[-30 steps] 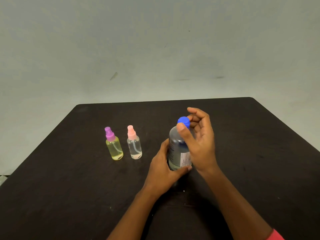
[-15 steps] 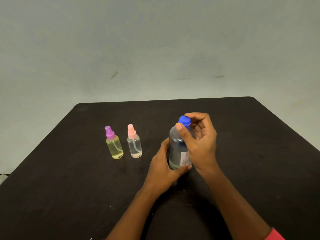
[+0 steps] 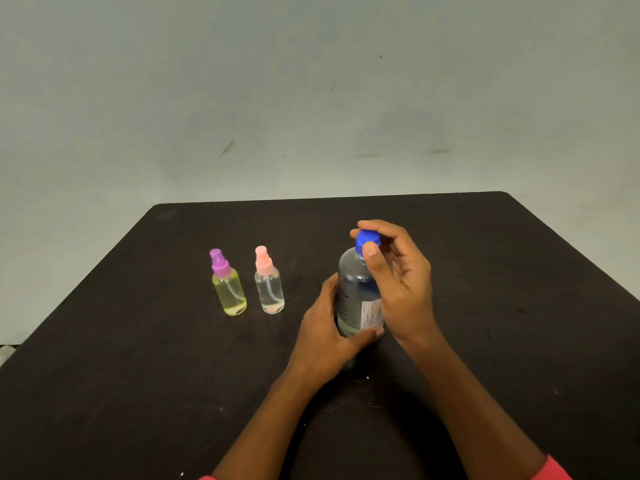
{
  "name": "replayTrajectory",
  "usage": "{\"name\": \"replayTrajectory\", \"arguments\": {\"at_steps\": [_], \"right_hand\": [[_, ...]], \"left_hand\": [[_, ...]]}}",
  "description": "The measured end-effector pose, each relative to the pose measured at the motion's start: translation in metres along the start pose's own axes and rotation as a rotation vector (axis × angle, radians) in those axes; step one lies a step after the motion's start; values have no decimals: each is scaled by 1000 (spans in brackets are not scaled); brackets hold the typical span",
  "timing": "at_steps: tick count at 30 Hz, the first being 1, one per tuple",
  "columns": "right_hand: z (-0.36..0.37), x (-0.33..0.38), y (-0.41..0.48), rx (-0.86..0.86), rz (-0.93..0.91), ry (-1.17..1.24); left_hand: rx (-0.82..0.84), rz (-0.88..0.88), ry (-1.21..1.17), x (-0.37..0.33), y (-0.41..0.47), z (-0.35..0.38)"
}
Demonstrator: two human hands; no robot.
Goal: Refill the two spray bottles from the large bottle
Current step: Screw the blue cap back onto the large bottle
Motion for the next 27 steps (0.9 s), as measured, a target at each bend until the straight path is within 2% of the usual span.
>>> {"name": "replayTrajectory", "arguments": {"at_steps": [7, 17, 27], "right_hand": [[5, 2, 1, -89, 31, -54], [2, 2, -1, -25, 1, 22], [7, 3, -2, -117, 61, -56]], "left_hand": [[6, -9, -21, -2, 0, -1], [-5, 6, -12, -2, 0, 0], [11, -7, -22, -2, 0, -1]]}}
Point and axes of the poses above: each hand's wrist, its own y-axis towards the middle knuckle, its own z-axis out of the palm, x = y × z, the point moved 1 cm from there along y, towards the middle knuckle, and after that the axes turned 12 degrees about -y, right-handed, at the moved point
